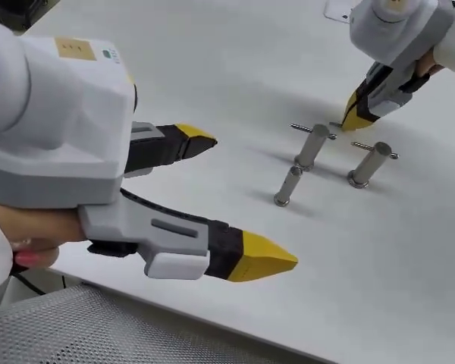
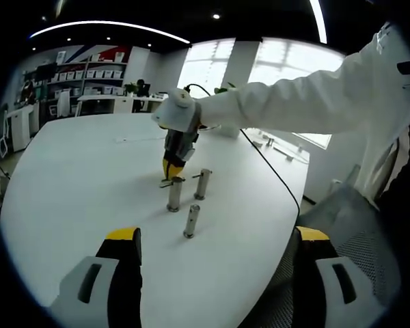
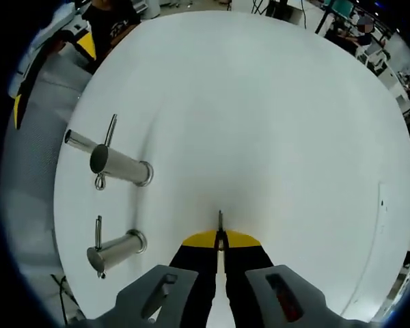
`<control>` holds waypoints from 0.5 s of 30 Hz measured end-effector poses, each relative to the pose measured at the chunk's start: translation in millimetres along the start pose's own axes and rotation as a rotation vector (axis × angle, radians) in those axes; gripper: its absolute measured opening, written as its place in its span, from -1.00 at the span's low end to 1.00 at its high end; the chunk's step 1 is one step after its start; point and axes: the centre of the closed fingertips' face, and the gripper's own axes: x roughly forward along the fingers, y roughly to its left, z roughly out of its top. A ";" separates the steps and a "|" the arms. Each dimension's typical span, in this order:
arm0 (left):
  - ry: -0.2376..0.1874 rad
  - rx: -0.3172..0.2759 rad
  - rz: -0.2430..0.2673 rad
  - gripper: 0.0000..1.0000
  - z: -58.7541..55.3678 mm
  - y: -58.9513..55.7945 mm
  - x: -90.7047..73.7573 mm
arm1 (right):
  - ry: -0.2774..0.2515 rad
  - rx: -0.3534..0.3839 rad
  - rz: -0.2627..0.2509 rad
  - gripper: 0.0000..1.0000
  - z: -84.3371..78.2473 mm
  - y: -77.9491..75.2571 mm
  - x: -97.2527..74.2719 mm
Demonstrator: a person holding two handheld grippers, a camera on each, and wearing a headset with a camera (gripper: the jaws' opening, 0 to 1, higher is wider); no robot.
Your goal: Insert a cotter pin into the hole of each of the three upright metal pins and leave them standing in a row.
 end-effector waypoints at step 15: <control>0.014 -0.012 0.020 0.78 -2.9 4.9 -1.9 | -0.017 0.015 -0.037 -1.00 -1.4 -4.8 -0.7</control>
